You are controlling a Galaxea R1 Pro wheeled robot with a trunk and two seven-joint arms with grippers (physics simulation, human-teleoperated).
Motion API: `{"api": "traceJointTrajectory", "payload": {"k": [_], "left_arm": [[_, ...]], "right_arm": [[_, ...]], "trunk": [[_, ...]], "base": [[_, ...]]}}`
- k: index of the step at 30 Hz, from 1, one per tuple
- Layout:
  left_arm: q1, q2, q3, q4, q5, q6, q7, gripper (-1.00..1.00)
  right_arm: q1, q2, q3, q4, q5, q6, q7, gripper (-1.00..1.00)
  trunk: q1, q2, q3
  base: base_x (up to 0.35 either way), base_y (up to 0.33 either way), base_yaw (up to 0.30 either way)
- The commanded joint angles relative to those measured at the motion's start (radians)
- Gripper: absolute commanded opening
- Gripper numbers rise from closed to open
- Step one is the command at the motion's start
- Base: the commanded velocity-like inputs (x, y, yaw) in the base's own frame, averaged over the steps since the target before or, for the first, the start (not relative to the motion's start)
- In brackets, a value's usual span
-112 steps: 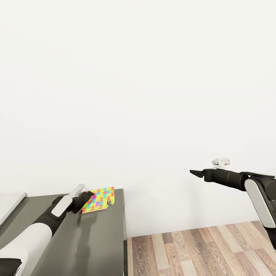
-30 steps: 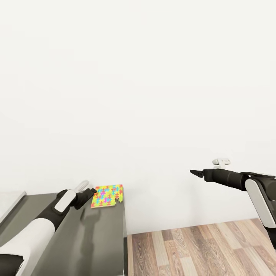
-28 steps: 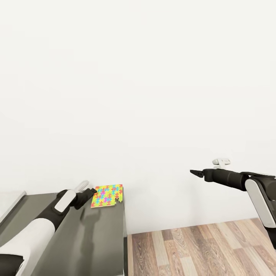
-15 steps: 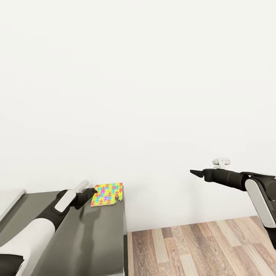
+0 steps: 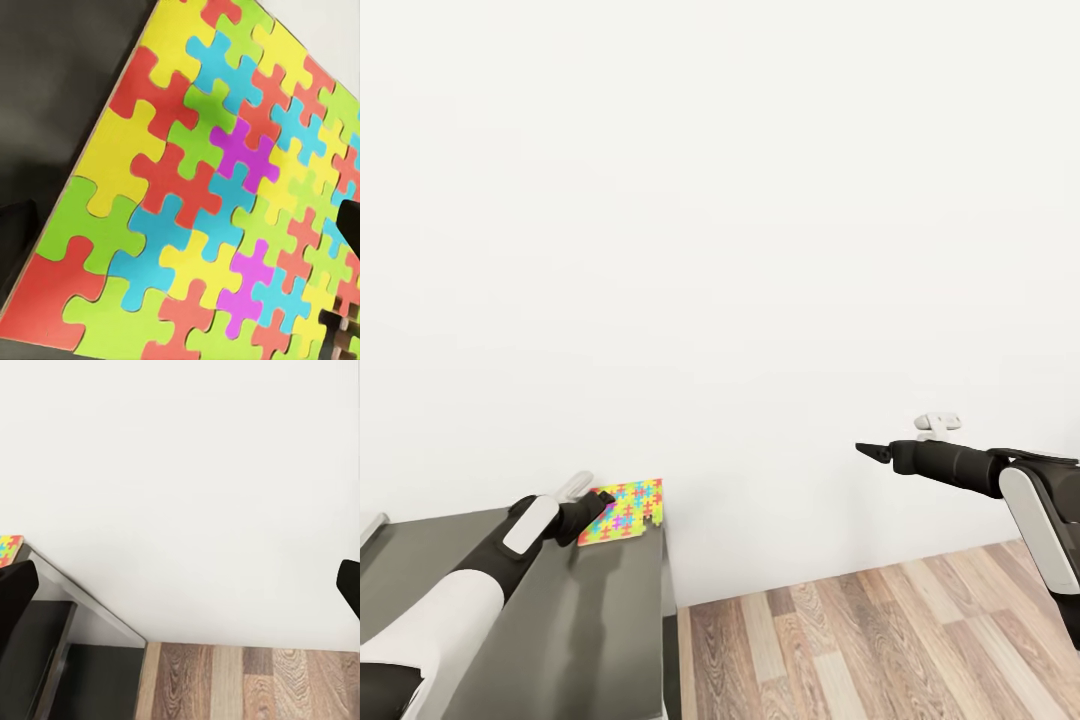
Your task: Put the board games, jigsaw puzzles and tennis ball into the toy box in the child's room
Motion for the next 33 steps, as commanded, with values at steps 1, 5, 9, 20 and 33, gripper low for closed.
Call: {"api": "traceJointTrajectory", "payload": {"k": [1, 5, 9, 20, 33], "left_arm": [[0.0, 0.001, -0.007, -0.002, 0.011, 0.0, 0.009, 1.0], [-0.001, 0.002, -0.007, -0.003, 0.012, 0.0, 0.009, 1.0], [-0.001, 0.001, -0.007, -0.003, 0.012, 0.001, 0.009, 1.0], [-0.001, 0.0, -0.009, -0.004, 0.012, 0.002, 0.008, 1.0], [-0.001, 0.001, -0.008, -0.008, 0.012, 0.003, 0.008, 1.0]], "right_arm": [[-0.001, 0.0, -0.001, 0.0, 0.009, 0.004, 0.01, 1.0], [-0.001, 0.0, -0.001, -0.001, 0.009, 0.004, 0.01, 1.0], [-0.002, 0.0, -0.001, 0.0, 0.009, 0.004, 0.01, 1.0], [-0.001, 0.0, -0.002, -0.001, 0.009, 0.004, 0.01, 1.0], [-0.001, 0.002, -0.001, 0.0, 0.008, 0.004, 0.01, 1.0]], "trunk": [[0.0, -0.001, -0.001], [0.0, -0.001, -0.001], [0.0, -0.001, -0.001], [0.0, -0.001, -0.001], [0.0, -0.001, -0.001]], "base": [[0.0, 0.0, -0.031], [0.0, 0.0, -0.017], [0.0, 0.0, -0.051], [0.0, 0.0, -0.091], [0.0, 0.0, -0.091]]}}
